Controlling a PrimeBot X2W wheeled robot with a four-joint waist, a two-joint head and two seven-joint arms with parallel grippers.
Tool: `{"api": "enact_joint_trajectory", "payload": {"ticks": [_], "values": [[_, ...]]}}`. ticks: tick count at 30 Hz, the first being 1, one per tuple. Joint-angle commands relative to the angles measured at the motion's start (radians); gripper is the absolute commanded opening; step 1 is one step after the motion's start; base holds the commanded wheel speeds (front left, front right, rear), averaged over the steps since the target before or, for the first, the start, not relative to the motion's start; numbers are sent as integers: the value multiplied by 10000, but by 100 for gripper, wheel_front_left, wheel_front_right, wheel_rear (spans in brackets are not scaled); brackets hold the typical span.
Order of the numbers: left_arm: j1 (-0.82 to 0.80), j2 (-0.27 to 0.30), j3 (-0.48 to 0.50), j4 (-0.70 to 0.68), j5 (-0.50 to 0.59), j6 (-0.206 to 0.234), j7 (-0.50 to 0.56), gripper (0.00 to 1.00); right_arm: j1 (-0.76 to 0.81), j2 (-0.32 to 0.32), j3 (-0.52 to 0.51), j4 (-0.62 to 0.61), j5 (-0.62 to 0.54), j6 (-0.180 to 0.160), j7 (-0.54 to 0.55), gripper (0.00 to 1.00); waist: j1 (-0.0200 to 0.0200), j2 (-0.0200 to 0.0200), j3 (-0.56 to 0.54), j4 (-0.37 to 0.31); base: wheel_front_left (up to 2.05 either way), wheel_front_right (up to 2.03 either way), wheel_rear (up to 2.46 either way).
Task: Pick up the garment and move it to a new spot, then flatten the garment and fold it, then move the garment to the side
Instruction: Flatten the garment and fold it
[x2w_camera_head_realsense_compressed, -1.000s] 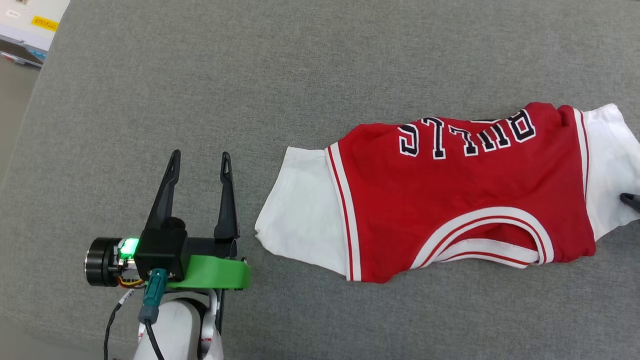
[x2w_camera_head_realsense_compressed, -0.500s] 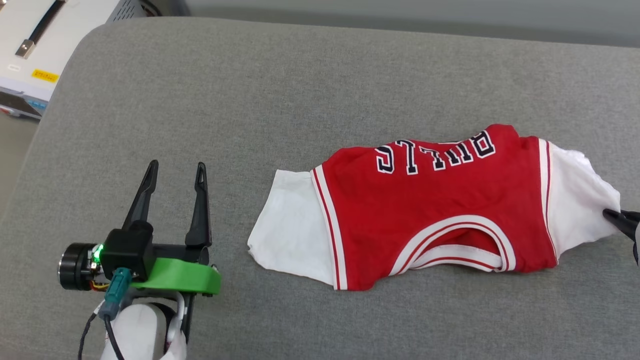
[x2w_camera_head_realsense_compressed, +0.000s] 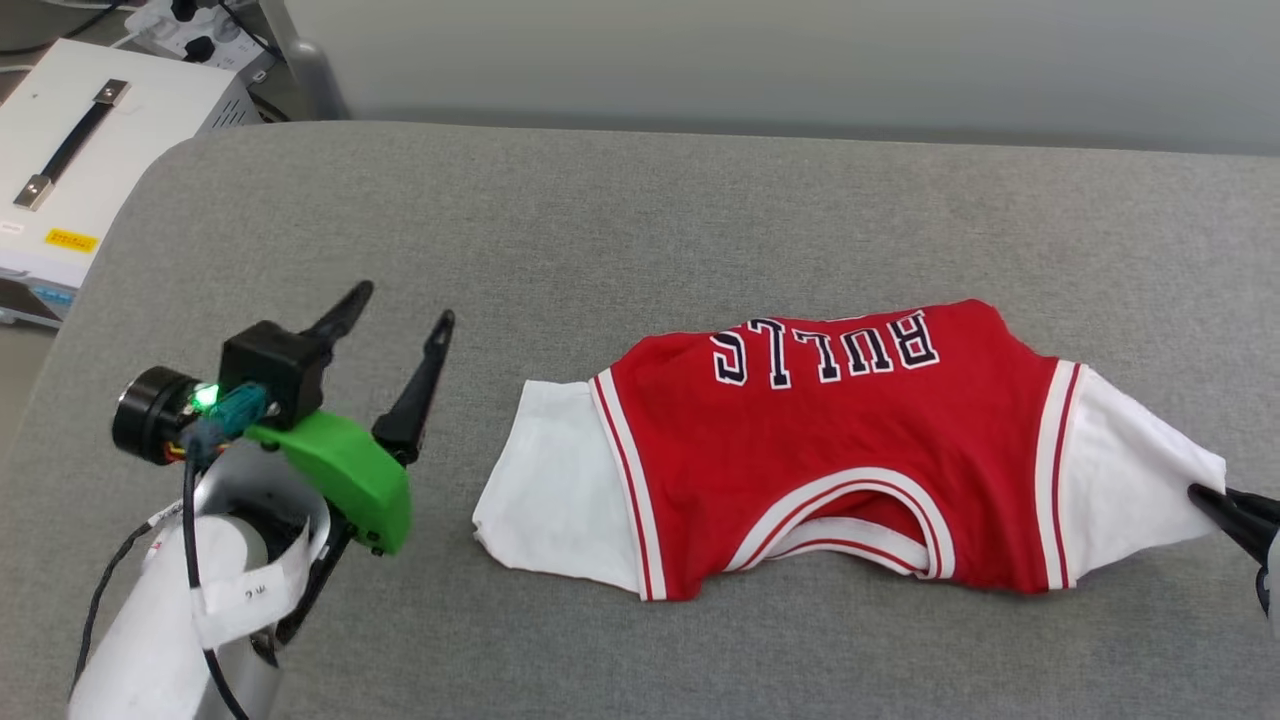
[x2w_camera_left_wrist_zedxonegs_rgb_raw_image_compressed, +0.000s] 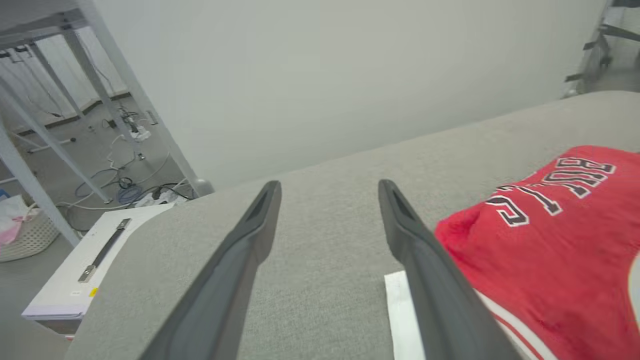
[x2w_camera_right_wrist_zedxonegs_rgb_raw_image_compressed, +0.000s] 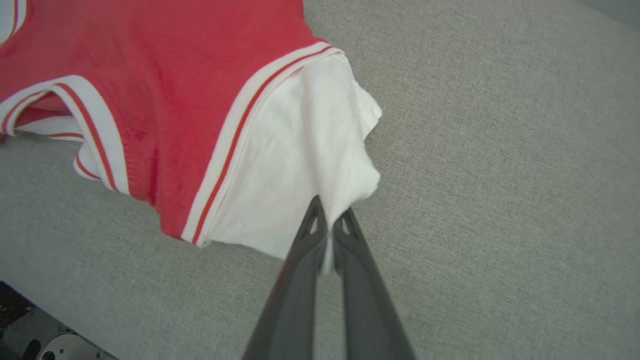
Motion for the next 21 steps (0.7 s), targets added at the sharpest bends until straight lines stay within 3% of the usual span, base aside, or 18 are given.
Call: {"api": "enact_joint_trajectory", "payload": {"ticks": [1, 7, 11, 15, 21], "values": [[-323, 442, -465, -172, -682, -26, 826, 100, 216, 168, -213, -130, -203, -4, 87, 0, 1, 0, -20, -70, 0, 0, 0], [-1224, 1603, -1704, -602, -3269, -30, 4010, 100, 622, 700, -847, -505, -678, -4, 508, 0, 1, 0, 75, -138, 0, 0, 0], [-1716, 2121, -2416, -485, -4200, -31, 5493, 100, 687, 943, -1066, -732, -953, -4, 781, 0, 1, 0, 227, -242, 0, 0, 0], [-2027, 2313, -3129, -148, -4827, -31, 6373, 100, 608, 1141, -1151, -873, -1125, -4, 959, 0, 1, 0, 378, -364, 0, 0, 0], [-2408, 2596, -4431, 489, -5071, -32, 6882, 100, 355, 1265, -1111, -961, -1275, -4, 1098, 0, 1, 0, 673, -576, 0, 0, 0]]}}
